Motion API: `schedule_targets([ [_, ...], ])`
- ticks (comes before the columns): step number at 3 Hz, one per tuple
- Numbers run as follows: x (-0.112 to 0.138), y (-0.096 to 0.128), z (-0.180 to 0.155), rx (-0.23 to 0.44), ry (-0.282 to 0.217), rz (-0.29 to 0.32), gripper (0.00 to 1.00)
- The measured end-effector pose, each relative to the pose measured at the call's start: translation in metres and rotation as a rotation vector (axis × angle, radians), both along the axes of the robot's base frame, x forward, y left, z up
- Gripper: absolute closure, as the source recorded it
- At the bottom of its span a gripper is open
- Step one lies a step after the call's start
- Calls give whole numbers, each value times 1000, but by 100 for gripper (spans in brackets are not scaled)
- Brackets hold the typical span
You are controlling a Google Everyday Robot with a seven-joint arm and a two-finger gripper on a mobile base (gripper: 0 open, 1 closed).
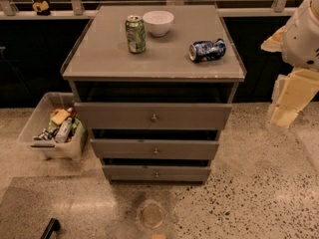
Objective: Open bottom drawer
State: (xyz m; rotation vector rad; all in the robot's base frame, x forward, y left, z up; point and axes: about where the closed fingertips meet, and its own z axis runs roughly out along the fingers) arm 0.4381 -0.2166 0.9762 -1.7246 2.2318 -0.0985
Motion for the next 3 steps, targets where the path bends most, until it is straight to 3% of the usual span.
schedule_targets([
  [1,-3,-1,-3,1,-12,-3,0],
  [2,-17,-15,-28,0,-25,-32,0],
  [3,-29,-35,-88,-28,32,-79,0],
])
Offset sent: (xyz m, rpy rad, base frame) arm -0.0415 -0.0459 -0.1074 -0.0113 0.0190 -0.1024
